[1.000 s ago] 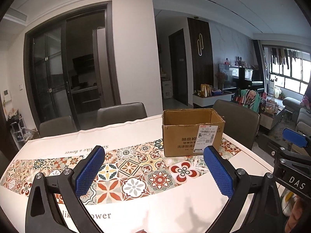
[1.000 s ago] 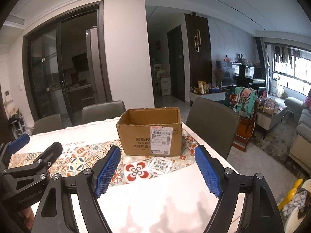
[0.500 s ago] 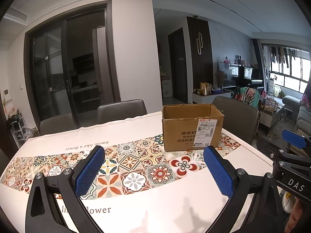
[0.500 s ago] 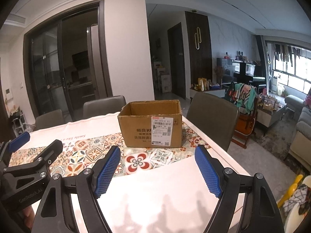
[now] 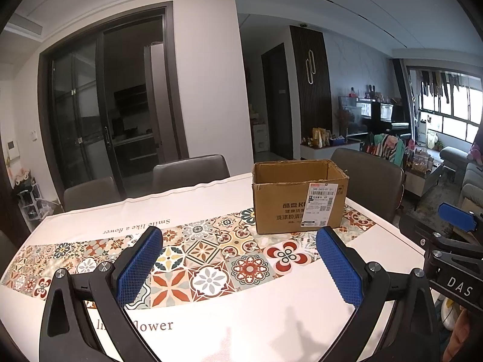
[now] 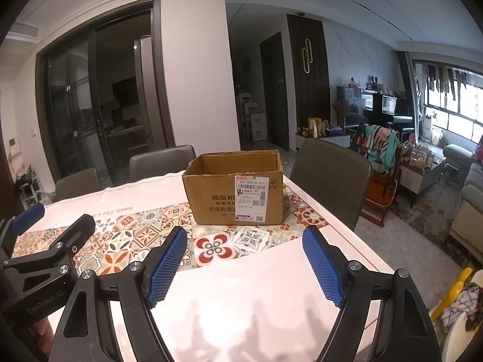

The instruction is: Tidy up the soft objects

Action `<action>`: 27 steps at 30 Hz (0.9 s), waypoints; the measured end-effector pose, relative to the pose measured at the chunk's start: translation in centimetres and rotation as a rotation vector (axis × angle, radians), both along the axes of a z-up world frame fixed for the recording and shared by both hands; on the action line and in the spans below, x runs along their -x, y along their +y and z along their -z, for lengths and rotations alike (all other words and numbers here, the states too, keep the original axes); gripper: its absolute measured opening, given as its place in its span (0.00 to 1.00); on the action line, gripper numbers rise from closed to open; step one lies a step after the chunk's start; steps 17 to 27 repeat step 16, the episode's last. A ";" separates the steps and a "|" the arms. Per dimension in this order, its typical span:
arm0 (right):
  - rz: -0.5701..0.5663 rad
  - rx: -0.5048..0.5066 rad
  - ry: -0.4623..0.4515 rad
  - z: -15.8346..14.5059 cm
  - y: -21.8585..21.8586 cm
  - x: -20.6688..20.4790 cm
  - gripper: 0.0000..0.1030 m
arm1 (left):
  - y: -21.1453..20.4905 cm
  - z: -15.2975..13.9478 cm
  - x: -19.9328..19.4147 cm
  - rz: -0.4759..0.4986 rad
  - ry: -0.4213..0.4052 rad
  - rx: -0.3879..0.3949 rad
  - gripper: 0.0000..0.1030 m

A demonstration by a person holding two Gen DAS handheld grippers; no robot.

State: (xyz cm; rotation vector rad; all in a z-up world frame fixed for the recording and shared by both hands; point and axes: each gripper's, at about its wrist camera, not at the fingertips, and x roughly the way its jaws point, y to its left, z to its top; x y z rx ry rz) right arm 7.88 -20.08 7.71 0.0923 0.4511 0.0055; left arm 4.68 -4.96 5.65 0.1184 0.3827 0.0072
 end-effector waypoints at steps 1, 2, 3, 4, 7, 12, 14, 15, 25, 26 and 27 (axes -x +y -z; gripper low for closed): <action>0.001 -0.001 0.000 0.1 -0.1 0.1 0.78 | 0.0 0.0 0.0 0.000 0.001 -0.001 1.00; 0.002 -0.002 0.000 0.0 -0.1 0.2 0.78 | 0.0 0.0 0.0 0.001 0.002 -0.001 1.00; 0.002 -0.003 0.000 0.0 -0.2 0.2 0.78 | 0.0 0.0 0.0 0.002 0.002 -0.002 1.00; 0.002 -0.003 0.001 0.0 -0.2 0.3 0.78 | 0.0 0.0 0.0 0.001 0.003 -0.003 1.00; 0.004 -0.006 0.003 0.0 -0.2 0.2 0.78 | -0.1 0.0 0.0 0.002 0.004 -0.006 1.00; 0.006 -0.008 0.007 0.2 -0.4 0.2 0.78 | -0.1 0.1 0.0 0.003 0.005 -0.006 1.00; 0.005 -0.007 0.008 0.3 -0.4 0.2 0.78 | -0.1 0.1 -0.1 0.003 0.005 -0.006 1.00; 0.006 -0.008 0.008 0.3 -0.4 0.2 0.78 | -0.2 0.1 -0.1 0.003 0.006 -0.007 1.00; 0.007 -0.009 0.010 0.3 -0.4 0.1 0.78 | -0.1 0.1 -0.1 0.002 0.007 -0.008 1.00; 0.007 -0.009 0.010 0.3 -0.4 0.1 0.78 | -0.1 0.1 -0.1 0.002 0.007 -0.008 1.00; 0.007 -0.009 0.010 0.3 -0.4 0.1 0.78 | -0.1 0.1 -0.1 0.002 0.007 -0.008 1.00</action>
